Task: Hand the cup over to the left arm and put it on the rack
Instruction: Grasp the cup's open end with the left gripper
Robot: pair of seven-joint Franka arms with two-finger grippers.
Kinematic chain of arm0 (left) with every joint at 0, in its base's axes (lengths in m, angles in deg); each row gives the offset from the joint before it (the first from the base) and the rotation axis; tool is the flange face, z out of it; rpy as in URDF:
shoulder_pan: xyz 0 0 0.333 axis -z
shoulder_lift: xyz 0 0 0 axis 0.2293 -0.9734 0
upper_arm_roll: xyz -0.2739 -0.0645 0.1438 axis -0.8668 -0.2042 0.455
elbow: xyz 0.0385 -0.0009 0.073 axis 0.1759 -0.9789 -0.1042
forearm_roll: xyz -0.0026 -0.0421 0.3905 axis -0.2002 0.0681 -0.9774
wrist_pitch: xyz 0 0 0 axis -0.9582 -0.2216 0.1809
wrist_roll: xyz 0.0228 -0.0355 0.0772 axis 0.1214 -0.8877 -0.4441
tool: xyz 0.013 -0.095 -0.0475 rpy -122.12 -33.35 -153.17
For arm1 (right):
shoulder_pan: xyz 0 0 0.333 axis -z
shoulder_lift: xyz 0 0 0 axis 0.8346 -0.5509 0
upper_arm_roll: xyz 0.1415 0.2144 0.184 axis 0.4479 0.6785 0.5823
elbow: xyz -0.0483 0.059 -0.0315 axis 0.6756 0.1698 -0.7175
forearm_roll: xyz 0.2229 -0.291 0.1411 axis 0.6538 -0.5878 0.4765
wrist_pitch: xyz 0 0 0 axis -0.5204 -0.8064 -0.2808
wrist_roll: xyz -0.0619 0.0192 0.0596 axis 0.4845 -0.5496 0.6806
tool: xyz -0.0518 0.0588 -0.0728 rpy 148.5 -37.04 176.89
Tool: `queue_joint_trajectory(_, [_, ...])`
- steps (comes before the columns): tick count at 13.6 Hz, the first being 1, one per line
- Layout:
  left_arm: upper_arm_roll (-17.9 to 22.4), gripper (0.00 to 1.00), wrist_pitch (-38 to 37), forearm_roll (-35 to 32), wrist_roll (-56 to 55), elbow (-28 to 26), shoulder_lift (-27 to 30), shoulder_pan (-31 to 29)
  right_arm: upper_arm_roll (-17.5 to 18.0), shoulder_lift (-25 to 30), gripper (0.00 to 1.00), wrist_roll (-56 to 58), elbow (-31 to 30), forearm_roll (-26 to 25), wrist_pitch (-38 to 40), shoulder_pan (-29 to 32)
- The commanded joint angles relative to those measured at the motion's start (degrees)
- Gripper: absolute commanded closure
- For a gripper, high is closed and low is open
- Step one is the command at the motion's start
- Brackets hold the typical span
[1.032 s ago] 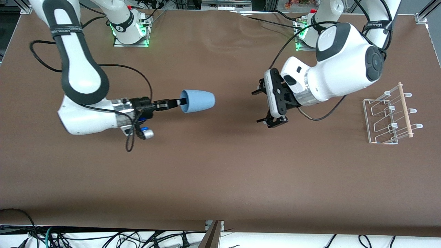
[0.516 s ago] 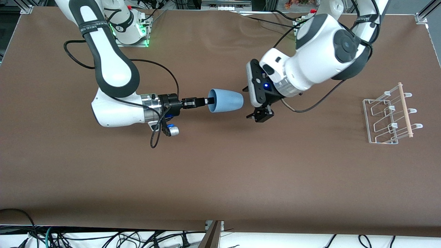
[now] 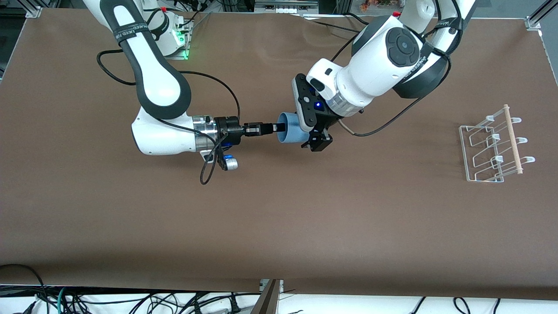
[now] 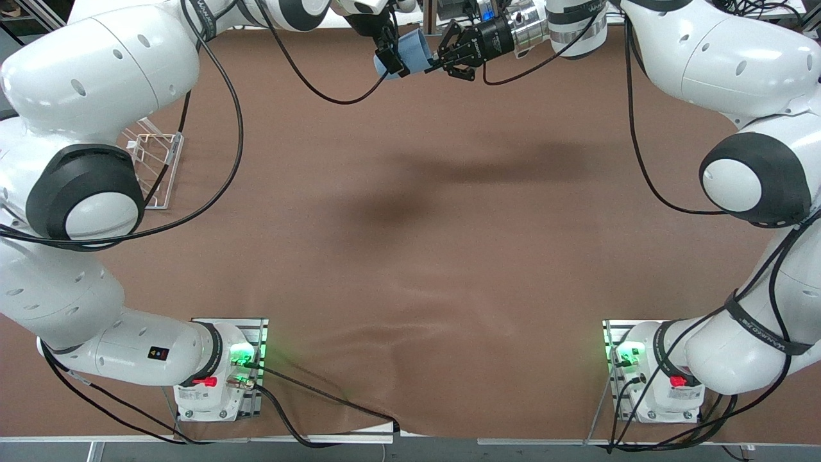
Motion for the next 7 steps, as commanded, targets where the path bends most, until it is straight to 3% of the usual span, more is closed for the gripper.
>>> queue_joint_trajectory(1, [-0.4, 0.0, 1.6, -2.5, -4.0, 0.0, -1.2, 0.3, -0.3, -0.4, 1.0, -0.6, 1.1, 1.4, 0.2, -0.7])
queue_joint_trajectory(2, [-0.4, 0.07, 1.6, -3.3, -3.8, 0.1, -1.5, 0.3, -0.3, -0.4, 1.0, -0.6, 1.1, 1.4, 0.5, -0.7])
queue_joint_trajectory(4, [-0.5, 0.9, 1.6, -3.6, -4.3, 0.1, -1.2, 0.4, -0.2, -0.3, 1.0, -0.6, 1.1, 1.4, 0.6, -0.7])
queue_joint_trajectory(6, [-0.6, 1.0, 1.6, -3.6, -4.0, 0.1, -1.3, 0.3, -0.2, -0.3, 1.0, -0.6, 1.2, 1.4, 0.6, -0.7])
queue_joint_trajectory(7, [-0.6, 1.0, 1.5, -3.5, -4.0, 0.1, -1.3, 0.3, -0.2, -0.2, 1.0, -0.6, 1.2, 1.4, 0.6, -0.6])
